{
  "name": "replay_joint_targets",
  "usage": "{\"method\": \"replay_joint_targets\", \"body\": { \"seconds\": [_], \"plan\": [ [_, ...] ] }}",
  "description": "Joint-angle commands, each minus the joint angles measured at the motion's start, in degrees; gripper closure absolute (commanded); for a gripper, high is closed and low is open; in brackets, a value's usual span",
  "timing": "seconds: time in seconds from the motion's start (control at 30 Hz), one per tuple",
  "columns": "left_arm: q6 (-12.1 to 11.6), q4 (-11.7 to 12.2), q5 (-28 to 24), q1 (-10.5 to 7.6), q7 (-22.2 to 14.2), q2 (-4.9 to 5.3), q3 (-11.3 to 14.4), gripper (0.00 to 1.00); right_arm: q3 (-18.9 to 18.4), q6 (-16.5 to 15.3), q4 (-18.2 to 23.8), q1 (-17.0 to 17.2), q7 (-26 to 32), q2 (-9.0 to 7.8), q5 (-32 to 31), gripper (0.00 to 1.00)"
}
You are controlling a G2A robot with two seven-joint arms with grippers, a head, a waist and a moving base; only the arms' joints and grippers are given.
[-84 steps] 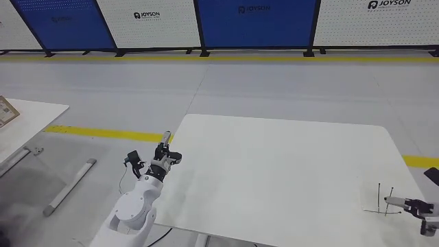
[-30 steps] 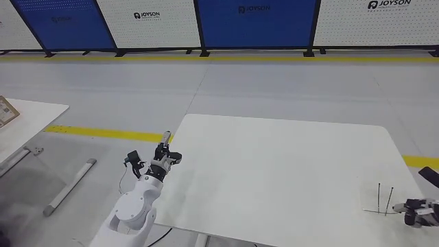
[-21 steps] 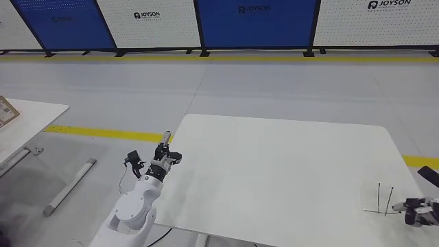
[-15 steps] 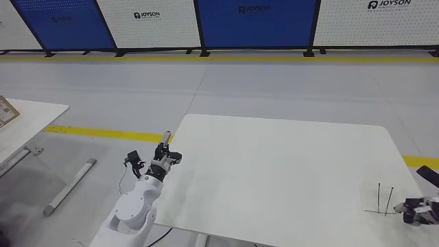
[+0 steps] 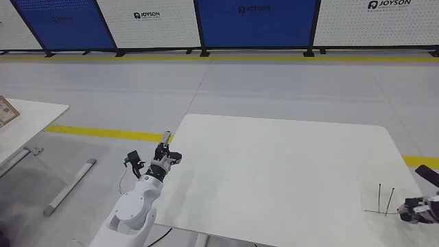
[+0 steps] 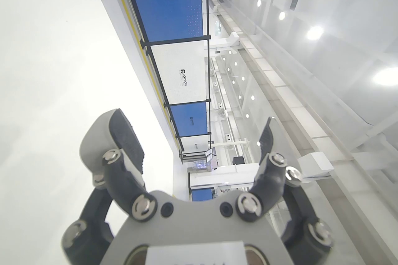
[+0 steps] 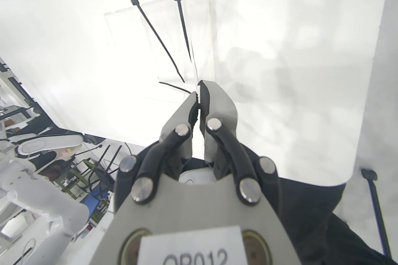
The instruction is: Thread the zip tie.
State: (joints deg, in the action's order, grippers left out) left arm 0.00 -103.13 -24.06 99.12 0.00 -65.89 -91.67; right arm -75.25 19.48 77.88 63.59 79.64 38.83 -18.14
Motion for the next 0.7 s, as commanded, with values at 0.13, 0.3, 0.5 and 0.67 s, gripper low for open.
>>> {"method": "replay_joint_targets", "body": {
  "seconds": [0.13,0.3,0.5,0.67],
  "plan": [
    [0.0,0.0,0.0,0.0,0.0,0.0,0.0,0.0,-0.38,0.0,0.38,0.3,0.0,-0.28,0.2,1.0],
    [0.0,0.0,0.0,0.0,0.0,0.0,0.0,0.0,-1.84,0.0,1.28,1.25,0.0,-0.63,0.57,1.0],
    [0.0,0.0,0.0,0.0,0.0,0.0,0.0,0.0,-4.56,0.0,2.65,2.94,-0.2,-0.98,1.28,1.0],
    [0.0,0.0,0.0,0.0,0.0,0.0,0.0,0.0,-10.84,-0.1,5.39,7.48,-2.97,-1.5,5.61,1.0]
  ]
}}
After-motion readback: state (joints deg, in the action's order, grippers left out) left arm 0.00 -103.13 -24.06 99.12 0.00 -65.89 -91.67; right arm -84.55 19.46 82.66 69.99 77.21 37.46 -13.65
